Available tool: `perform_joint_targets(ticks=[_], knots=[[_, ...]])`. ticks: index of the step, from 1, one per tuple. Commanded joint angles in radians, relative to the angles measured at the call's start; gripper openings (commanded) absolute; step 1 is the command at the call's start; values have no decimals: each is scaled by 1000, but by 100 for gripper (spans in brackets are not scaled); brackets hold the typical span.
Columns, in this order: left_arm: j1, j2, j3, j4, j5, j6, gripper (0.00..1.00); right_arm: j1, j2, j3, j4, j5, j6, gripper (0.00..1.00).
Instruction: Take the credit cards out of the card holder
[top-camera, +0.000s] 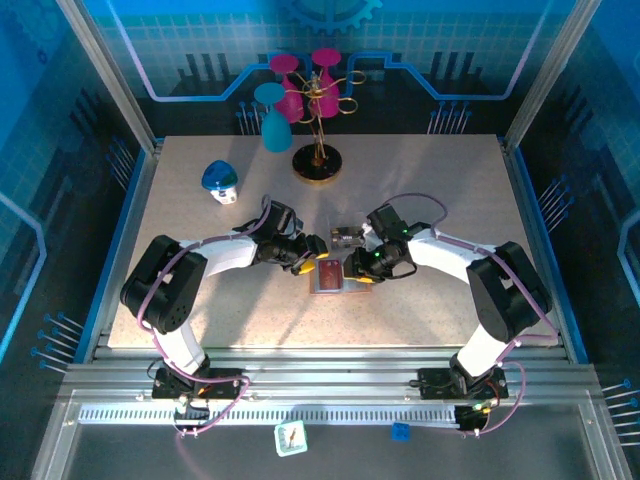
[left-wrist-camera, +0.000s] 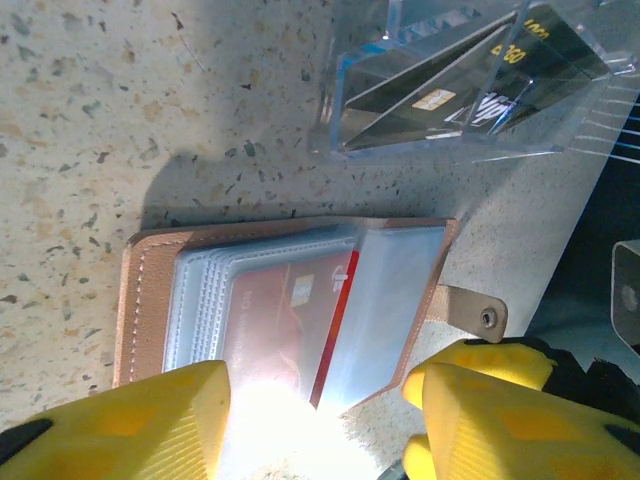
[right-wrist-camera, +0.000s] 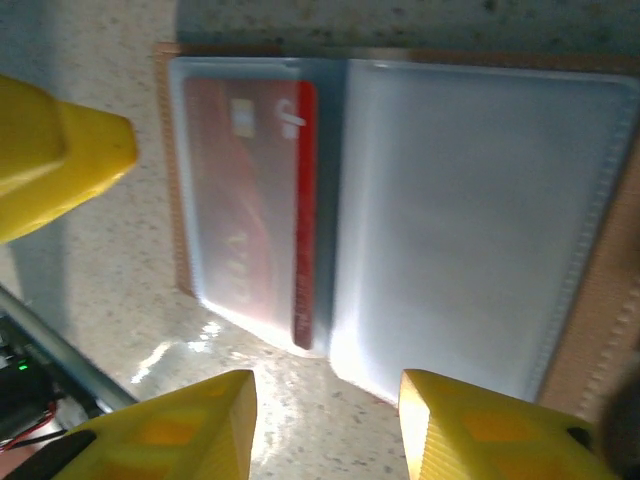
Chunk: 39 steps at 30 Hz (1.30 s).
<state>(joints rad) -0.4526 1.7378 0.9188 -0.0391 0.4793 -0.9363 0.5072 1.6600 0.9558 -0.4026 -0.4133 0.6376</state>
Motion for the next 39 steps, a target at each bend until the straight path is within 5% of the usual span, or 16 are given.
perform_joint_targets(ticks=[1, 9, 17, 39], knots=[[-6, -19, -8, -20, 2, 25, 50, -9, -10, 14, 102, -103, 78, 41], [-20, 16, 20, -70, 5, 69, 25, -6, 71, -4, 292, -188, 192, 39], [-22, 30, 25, -113, -25, 90, 13, -6, 131, 8, 323, -189, 198, 37], [-22, 60, 11, -137, -44, 103, 10, -10, 163, 31, 201, -116, 112, 36]])
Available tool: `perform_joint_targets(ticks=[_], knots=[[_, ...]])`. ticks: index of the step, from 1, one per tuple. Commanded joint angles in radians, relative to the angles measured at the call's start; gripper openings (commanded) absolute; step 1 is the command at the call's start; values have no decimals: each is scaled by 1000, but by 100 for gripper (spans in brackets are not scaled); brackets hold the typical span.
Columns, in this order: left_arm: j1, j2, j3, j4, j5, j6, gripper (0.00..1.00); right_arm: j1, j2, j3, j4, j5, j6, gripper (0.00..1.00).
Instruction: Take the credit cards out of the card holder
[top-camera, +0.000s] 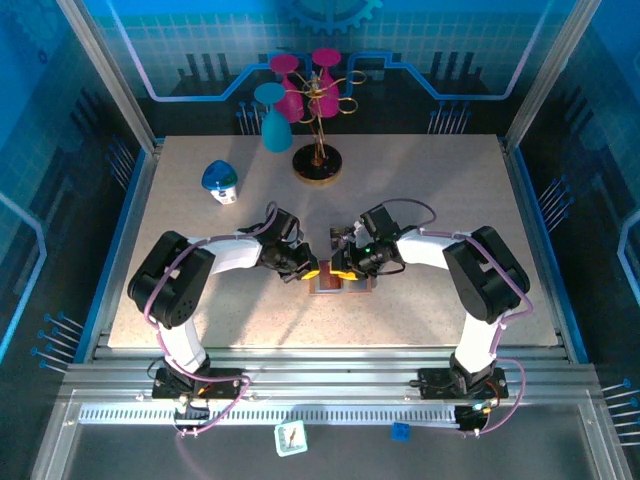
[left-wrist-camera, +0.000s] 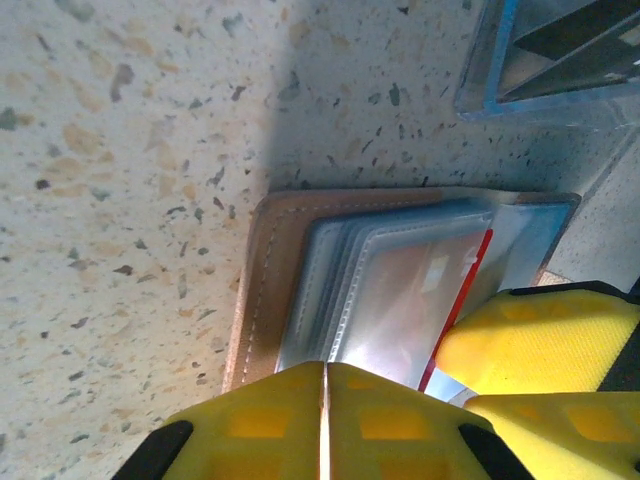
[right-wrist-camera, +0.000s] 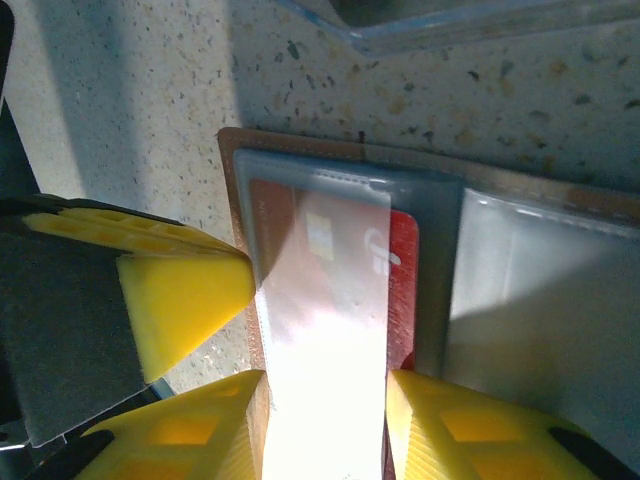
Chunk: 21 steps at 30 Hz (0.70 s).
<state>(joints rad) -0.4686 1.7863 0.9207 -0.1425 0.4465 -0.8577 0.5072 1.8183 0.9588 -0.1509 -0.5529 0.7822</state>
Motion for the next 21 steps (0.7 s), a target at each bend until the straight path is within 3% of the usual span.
perform_joint_targets(ticks=[1, 21], knots=[[-7, 11, 9, -34, -11, 24, 10, -11, 3, 28, -58, 29, -37, 37], [-17, -37, 45, -33, 7, 16, 9, -31, -83, 41, -98, 15, -35, 37]])
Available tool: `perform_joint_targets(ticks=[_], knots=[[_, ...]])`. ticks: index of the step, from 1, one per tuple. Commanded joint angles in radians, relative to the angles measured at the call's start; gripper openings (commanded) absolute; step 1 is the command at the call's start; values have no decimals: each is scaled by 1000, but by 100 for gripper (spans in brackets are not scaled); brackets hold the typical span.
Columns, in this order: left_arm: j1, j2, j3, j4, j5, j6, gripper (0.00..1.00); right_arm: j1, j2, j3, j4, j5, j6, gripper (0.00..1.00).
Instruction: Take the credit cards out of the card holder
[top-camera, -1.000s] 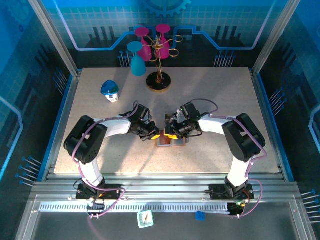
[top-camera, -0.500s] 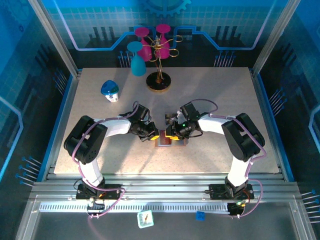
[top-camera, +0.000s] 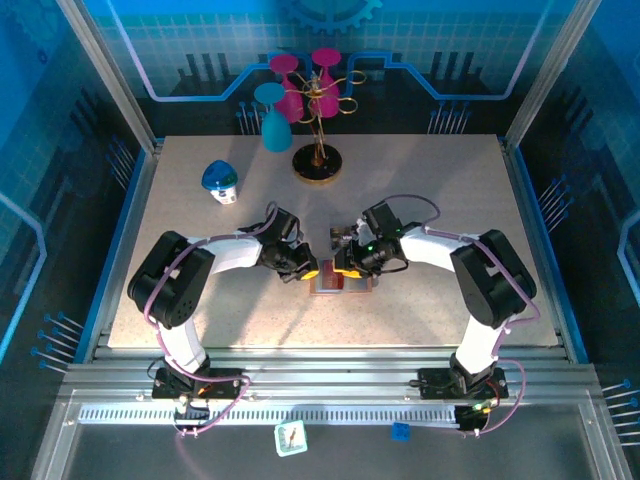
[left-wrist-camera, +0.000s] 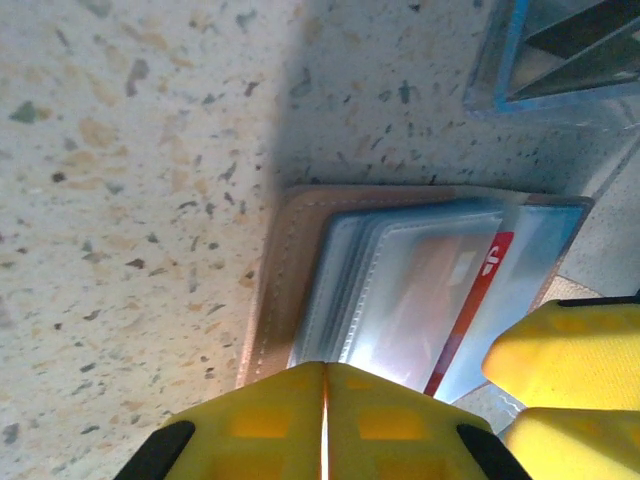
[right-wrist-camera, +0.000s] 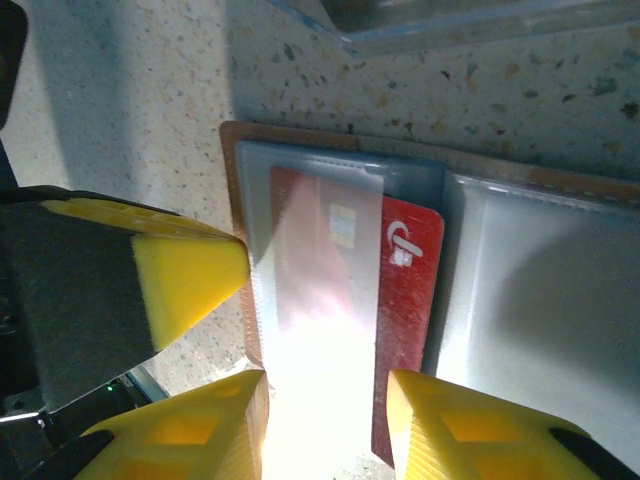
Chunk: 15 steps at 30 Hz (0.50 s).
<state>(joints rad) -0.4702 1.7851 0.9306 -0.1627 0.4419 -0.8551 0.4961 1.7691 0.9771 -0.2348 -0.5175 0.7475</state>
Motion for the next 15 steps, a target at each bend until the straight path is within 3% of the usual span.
perform_joint_targets(ticks=[1, 15], knots=[[-20, -31, 41, -13, 15, 13, 9, -24, -37, 18, -3, -30, 8, 37], [-50, 0, 54, -88, -40, 57, 6, -59, 5, -25, 79, -106, 35, 37]])
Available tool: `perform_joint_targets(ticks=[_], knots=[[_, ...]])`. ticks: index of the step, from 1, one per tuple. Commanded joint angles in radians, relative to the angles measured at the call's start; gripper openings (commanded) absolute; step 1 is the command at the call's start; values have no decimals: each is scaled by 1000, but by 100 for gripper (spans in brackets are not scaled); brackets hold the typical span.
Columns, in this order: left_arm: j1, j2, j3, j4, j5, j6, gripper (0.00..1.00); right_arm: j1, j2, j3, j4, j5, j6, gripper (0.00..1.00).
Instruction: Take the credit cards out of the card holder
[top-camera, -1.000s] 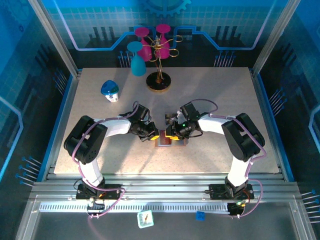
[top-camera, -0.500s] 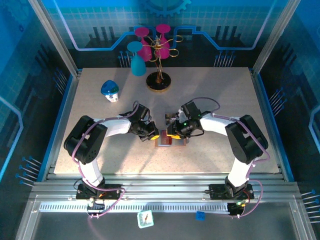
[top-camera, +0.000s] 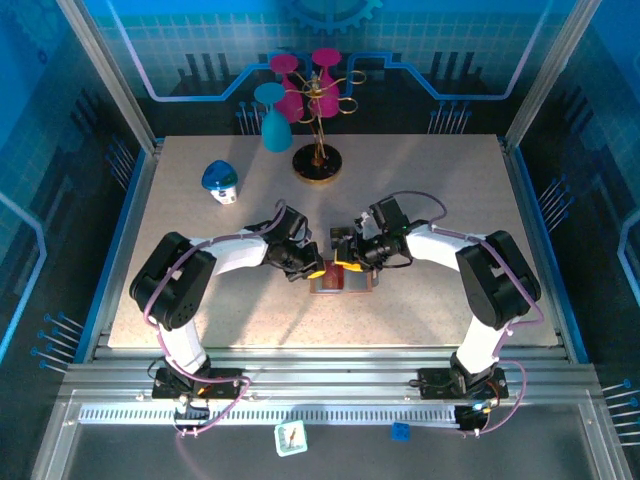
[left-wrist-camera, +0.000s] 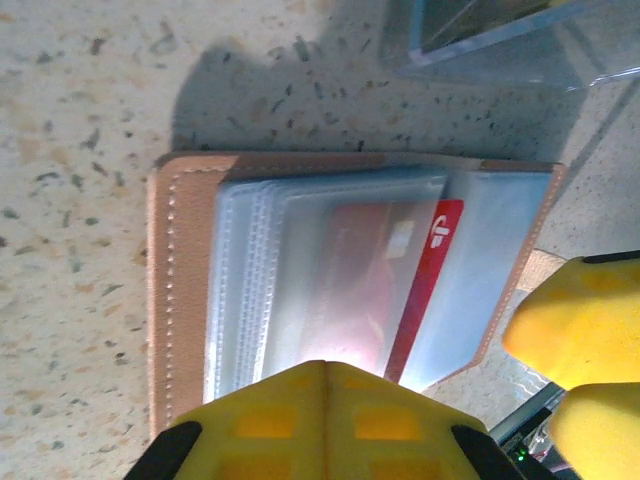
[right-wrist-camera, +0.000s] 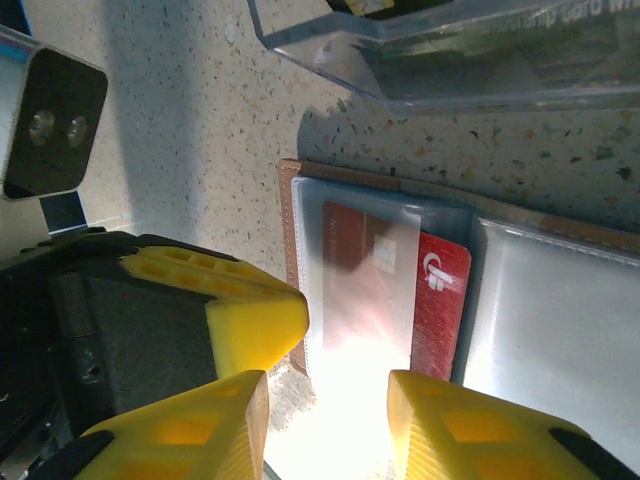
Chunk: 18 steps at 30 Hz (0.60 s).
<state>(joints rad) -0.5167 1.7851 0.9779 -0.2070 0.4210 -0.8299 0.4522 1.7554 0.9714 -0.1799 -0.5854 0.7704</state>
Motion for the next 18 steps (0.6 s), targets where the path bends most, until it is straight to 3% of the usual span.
perform_joint_targets(ticks=[1, 18], knots=[[-3, 1, 2, -39, -15, 31, 6, -17, 23, -23, 30, -43, 12, 37], [-3, 12, -8, -63, -34, 41, 6, -23, 61, -30, 42, -52, -14, 36]])
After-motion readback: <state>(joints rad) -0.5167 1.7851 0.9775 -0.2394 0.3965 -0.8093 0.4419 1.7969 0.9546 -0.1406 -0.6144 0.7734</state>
